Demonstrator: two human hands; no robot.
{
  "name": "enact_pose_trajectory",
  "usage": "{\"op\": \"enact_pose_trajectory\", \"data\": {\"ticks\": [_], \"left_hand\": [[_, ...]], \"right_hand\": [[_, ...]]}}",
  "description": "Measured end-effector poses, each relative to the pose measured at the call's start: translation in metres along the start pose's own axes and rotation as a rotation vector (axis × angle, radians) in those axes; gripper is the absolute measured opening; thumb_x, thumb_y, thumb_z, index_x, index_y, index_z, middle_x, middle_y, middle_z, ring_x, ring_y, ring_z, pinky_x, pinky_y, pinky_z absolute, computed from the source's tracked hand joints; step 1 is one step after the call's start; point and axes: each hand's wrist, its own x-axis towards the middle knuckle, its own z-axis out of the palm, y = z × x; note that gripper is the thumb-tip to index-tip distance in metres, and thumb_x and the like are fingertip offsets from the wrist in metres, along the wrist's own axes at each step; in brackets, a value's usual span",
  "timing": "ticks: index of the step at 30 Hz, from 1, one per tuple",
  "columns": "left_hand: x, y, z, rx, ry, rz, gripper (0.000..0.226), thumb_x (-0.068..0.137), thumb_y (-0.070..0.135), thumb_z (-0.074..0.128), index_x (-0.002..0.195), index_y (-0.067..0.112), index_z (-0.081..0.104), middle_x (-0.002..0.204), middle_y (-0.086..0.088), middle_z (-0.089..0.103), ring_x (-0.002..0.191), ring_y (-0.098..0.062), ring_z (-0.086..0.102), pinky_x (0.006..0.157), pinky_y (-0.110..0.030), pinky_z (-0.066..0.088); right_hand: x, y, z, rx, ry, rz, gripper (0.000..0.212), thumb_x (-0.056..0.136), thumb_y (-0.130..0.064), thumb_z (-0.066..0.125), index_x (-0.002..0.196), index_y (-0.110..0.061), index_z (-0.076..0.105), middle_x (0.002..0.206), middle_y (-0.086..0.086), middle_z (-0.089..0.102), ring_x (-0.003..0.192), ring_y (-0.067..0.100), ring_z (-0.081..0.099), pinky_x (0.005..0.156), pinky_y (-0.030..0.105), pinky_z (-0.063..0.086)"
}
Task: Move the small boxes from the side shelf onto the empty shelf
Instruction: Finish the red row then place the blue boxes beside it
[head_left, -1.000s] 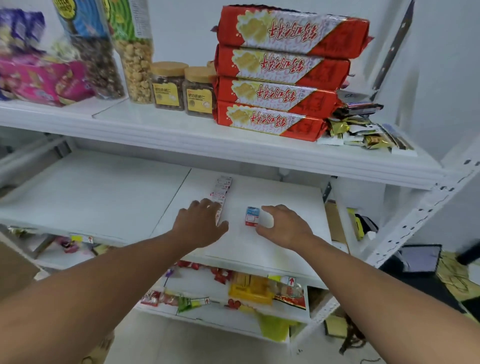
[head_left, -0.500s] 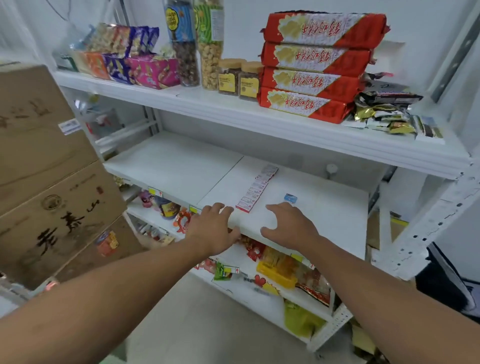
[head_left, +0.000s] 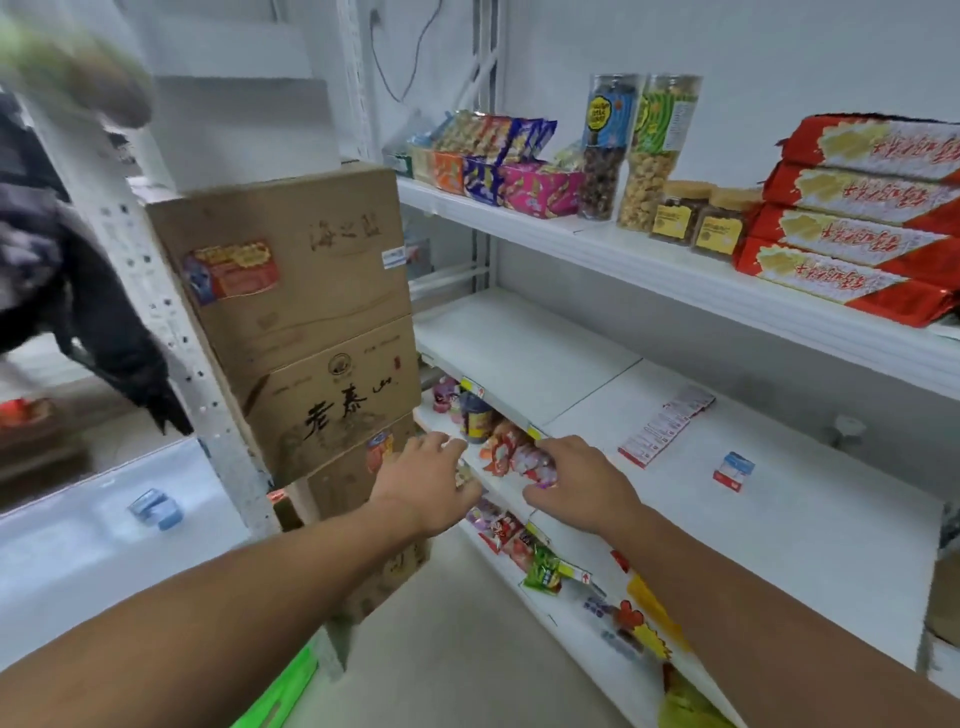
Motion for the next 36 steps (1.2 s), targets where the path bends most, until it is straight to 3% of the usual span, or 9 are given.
{"op": "enact_pose_trajectory", "data": {"ticks": [2,7,9,12,19,22,27,36], "left_hand": [[-0.025,-0.036,-0.006,-0.024,0.013,-0.06,0.069,0.095,0.065,0.039,0.156,0.034,0.041,0.161,-0.001,0.042,0.145,-0.028,0.042,0.113,-0.054,0.044],[-0.1,-0.134,-0.008,-0.043,0.01,-0.24,0.073,0.093,0.07,0.04,0.157,0.034,0.038,0.163,-0.001,0.042,0.143,-0.028,0.046,0.111,-0.056,0.048],[-0.136,-0.173,-0.006,-0.048,0.012,-0.303,0.073,0.093,0.069,0.041,0.157,0.033,0.039,0.163,-0.002,0.044,0.141,-0.029,0.048,0.109,-0.054,0.05],[-0.187,-0.227,-0.002,-0.042,0.016,-0.401,0.072,0.095,0.069,0.042,0.157,0.032,0.041,0.164,-0.002,0.042,0.144,-0.03,0.045,0.11,-0.052,0.048],[-0.282,-0.322,0.002,-0.079,0.004,-0.556,0.074,0.096,0.067,0.045,0.161,0.032,0.037,0.166,-0.002,0.037,0.145,-0.029,0.042,0.11,-0.051,0.046],[-0.307,-0.352,0.004,-0.115,0.02,-0.611,0.075,0.096,0.067,0.048,0.161,0.032,0.036,0.166,-0.002,0.037,0.145,-0.03,0.042,0.108,-0.052,0.047],[-0.328,-0.38,0.012,-0.144,0.022,-0.655,0.075,0.097,0.067,0.049,0.162,0.032,0.035,0.166,-0.001,0.037,0.145,-0.03,0.042,0.109,-0.052,0.048],[-0.304,-0.407,0.04,-0.183,0.012,-0.699,0.072,0.098,0.066,0.048,0.161,0.031,0.037,0.165,-0.001,0.039,0.144,-0.028,0.043,0.109,-0.051,0.048]], "right_hand": [[0.001,-0.04,0.013,-0.007,-0.018,-0.068,0.087,0.082,-0.063,0.067,0.159,-0.03,0.045,0.159,0.0,0.046,0.142,0.022,0.048,0.111,0.04,0.047],[-0.007,-0.143,0.061,-0.045,-0.125,-0.203,0.067,0.086,-0.052,0.067,0.148,-0.029,0.056,0.146,0.001,0.056,0.136,0.025,0.053,0.104,0.043,0.052],[-0.011,-0.178,0.089,-0.039,-0.156,-0.242,0.076,0.082,-0.062,0.063,0.153,-0.034,0.051,0.152,-0.004,0.053,0.143,0.022,0.048,0.11,0.044,0.049],[-0.022,-0.23,0.125,-0.072,-0.231,-0.313,0.084,0.084,-0.06,0.062,0.161,-0.031,0.042,0.161,-0.002,0.045,0.146,0.022,0.043,0.114,0.044,0.046],[-0.052,-0.335,0.175,-0.129,-0.303,-0.438,0.072,0.091,-0.057,0.066,0.156,-0.033,0.046,0.152,0.002,0.049,0.136,0.024,0.052,0.108,0.047,0.05],[-0.061,-0.365,0.194,-0.136,-0.308,-0.467,0.069,0.091,-0.055,0.068,0.154,-0.034,0.048,0.149,-0.001,0.052,0.132,0.02,0.054,0.104,0.044,0.053],[-0.064,-0.4,0.215,-0.139,-0.336,-0.487,0.073,0.09,-0.05,0.069,0.157,-0.033,0.045,0.155,-0.004,0.049,0.14,0.018,0.05,0.111,0.045,0.05],[-0.011,-0.424,0.257,-0.15,-0.371,-0.527,0.072,0.093,-0.055,0.065,0.158,-0.036,0.042,0.16,-0.004,0.046,0.139,0.019,0.052,0.11,0.047,0.05]]}}
